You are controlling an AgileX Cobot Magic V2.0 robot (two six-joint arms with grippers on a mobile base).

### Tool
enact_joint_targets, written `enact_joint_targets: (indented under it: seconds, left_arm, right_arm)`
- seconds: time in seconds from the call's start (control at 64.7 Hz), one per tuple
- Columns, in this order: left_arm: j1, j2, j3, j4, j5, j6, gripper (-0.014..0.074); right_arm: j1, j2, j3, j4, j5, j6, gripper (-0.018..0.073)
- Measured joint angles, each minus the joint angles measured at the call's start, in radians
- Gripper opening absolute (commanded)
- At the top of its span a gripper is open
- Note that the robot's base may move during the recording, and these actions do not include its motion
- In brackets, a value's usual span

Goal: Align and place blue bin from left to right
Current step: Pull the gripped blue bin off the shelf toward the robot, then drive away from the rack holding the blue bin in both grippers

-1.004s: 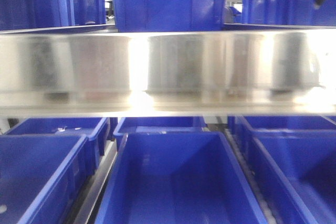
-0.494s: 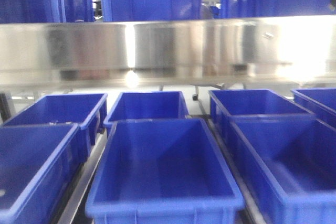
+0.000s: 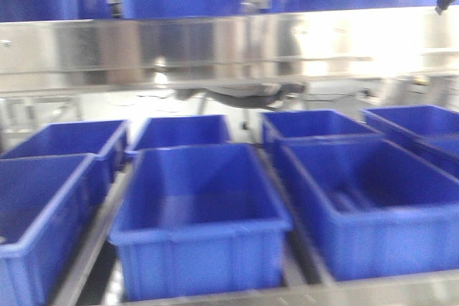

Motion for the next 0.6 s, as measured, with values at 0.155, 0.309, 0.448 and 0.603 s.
enact_joint_targets:
  seconds: [0.155, 0.309, 0.448, 0.603]
  left_arm:
    - [0.000, 0.000, 0.000, 0.000, 0.002, 0.000, -0.0111]
    - [0.000, 0.000, 0.000, 0.000, 0.002, 0.000, -0.0111]
    - [0.000, 0.000, 0.000, 0.000, 0.002, 0.000, -0.0111]
    - [0.000, 0.000, 0.000, 0.000, 0.002, 0.000, -0.0111]
  right_arm:
    - [0.000, 0.000, 0.000, 0.000, 0.000, 0.000, -0.0069]
    - [0.000, 0.000, 0.000, 0.000, 0.000, 0.000, -0.0069]
    - [0.000, 0.000, 0.000, 0.000, 0.000, 0.000, -0.0069]
    - [0.000, 0.000, 0.000, 0.000, 0.000, 0.000, -0.0069]
